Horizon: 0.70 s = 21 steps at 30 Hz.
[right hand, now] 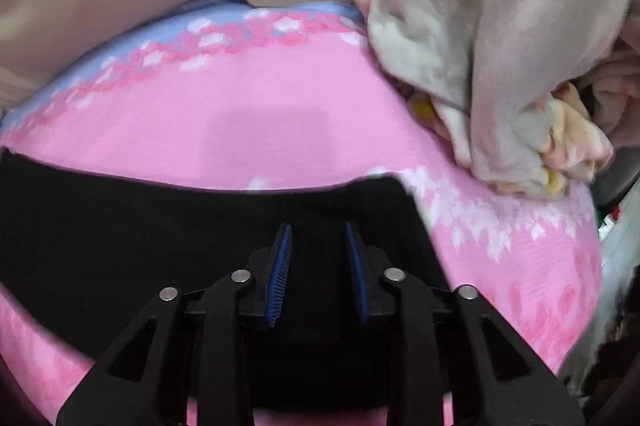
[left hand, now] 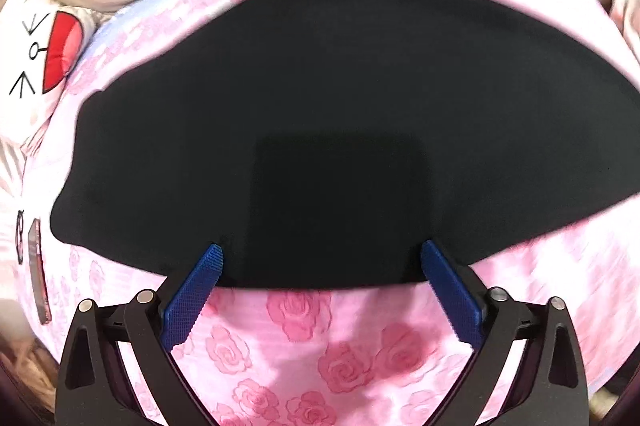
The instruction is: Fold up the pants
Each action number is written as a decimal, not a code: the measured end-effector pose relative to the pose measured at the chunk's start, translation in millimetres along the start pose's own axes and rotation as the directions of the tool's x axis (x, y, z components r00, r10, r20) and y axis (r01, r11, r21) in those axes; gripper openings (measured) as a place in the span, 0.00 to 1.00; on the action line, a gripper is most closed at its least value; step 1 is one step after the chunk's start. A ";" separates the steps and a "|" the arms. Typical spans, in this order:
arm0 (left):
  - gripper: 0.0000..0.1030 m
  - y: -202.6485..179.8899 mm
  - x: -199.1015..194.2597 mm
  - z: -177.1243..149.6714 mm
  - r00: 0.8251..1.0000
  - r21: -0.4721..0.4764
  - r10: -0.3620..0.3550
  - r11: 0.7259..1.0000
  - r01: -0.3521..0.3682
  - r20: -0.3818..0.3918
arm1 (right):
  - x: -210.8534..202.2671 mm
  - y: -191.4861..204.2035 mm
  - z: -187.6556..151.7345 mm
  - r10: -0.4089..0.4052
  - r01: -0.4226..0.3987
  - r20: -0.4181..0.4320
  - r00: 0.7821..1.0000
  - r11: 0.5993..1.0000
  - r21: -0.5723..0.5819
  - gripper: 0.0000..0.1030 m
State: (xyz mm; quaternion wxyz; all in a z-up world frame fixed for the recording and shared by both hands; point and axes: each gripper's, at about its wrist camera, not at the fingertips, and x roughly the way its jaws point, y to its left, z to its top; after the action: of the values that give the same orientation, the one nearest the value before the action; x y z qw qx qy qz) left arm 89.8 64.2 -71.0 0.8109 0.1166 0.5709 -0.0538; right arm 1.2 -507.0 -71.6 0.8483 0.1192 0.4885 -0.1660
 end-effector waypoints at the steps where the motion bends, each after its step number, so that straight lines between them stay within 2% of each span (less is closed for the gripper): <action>1: 0.95 2.6 -1.4 -3.5 1.000 -0.003 -0.007 1.000 0.007 -0.002 | -3.4 -10.9 11.0 -0.027 0.027 0.007 1.000 0.998 0.061 0.20; 3: 0.95 7.1 1.2 -8.4 0.999 -0.017 -0.020 1.000 0.019 -0.040 | -18.9 -10.7 21.7 -0.039 0.035 0.056 0.998 0.996 0.082 0.25; 4: 0.95 9.0 4.0 -11.0 0.999 -0.023 -0.022 1.000 0.021 -0.047 | -27.6 -3.6 25.3 -0.008 0.002 0.083 0.996 0.998 0.062 0.26; 6: 0.95 13.3 4.0 -13.7 0.998 -0.044 -0.041 0.998 0.039 -0.041 | -24.3 15.4 22.9 0.078 -0.078 0.050 0.996 0.997 0.005 0.25; 7: 0.95 14.2 3.7 -13.5 0.998 -0.049 -0.042 0.998 0.040 -0.044 | -16.5 20.6 20.4 0.087 -0.087 0.031 0.996 0.996 -0.025 0.26; 9: 0.95 14.4 3.0 -12.2 0.998 -0.054 -0.042 0.998 0.039 -0.045 | 12.7 11.1 15.3 -0.039 0.037 -0.028 0.999 0.998 -0.044 0.20; 10: 0.95 15.3 1.4 -11.9 0.998 -0.048 -0.042 0.998 0.040 -0.042 | 7.6 -14.4 17.0 0.064 -0.063 0.001 0.998 0.993 0.102 0.14; 11: 0.95 15.3 -3.5 -13.2 0.999 -0.043 -0.041 0.998 0.040 -0.030 | -1.8 -27.6 17.5 0.085 -0.086 0.014 0.996 0.979 0.184 0.14; 12: 0.95 17.6 -14.6 -13.7 0.999 -0.042 -0.041 0.998 0.041 0.004 | -12.4 -32.9 16.5 0.072 -0.078 0.035 0.997 0.975 0.208 0.25; 13: 0.95 18.0 -22.8 -14.9 0.999 -0.042 -0.040 0.998 0.042 0.037 | -33.0 -36.8 12.2 0.014 -0.028 0.069 0.998 0.979 0.201 0.39; 14: 0.95 19.2 -32.9 -15.5 0.997 -0.044 -0.033 0.998 0.037 0.076 | -46.5 -39.3 7.2 -0.022 0.007 0.082 0.996 0.983 0.184 0.76; 15: 0.95 20.7 -45.0 -14.6 0.991 -0.051 -0.015 0.998 0.022 0.133 | -65.4 -42.9 -3.4 -0.063 0.045 0.106 0.992 0.984 0.172 0.90; 17: 0.95 22.5 -62.1 -10.8 0.973 -0.068 0.024 0.998 -0.009 0.229 | -80.6 -49.1 -20.4 -0.067 0.048 0.099 0.993 0.982 0.185 0.89; 19: 0.95 18.6 -72.4 -3.6 0.943 -0.090 0.080 0.995 -0.053 0.324 | -86.5 -65.8 -42.7 -0.021 0.000 0.080 0.997 0.968 0.252 0.88; 20: 0.95 14.6 -73.0 1.5 0.931 -0.098 0.093 0.993 -0.062 0.353 | -86.5 -68.4 -50.9 -0.002 -0.020 0.079 0.997 0.961 0.276 0.87; 21: 0.95 12.8 -70.7 8.3 0.927 -0.104 0.100 0.992 -0.066 0.362 | -88.6 -71.6 -62.4 0.029 -0.049 0.072 0.997 0.952 0.303 0.86</action>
State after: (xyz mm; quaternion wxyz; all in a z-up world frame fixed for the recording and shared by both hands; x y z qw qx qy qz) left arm 76.1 71.2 -0.4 0.9091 0.0920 0.4061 -0.0146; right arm -118.0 -535.2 -28.4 0.8388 0.2524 0.4261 -0.2263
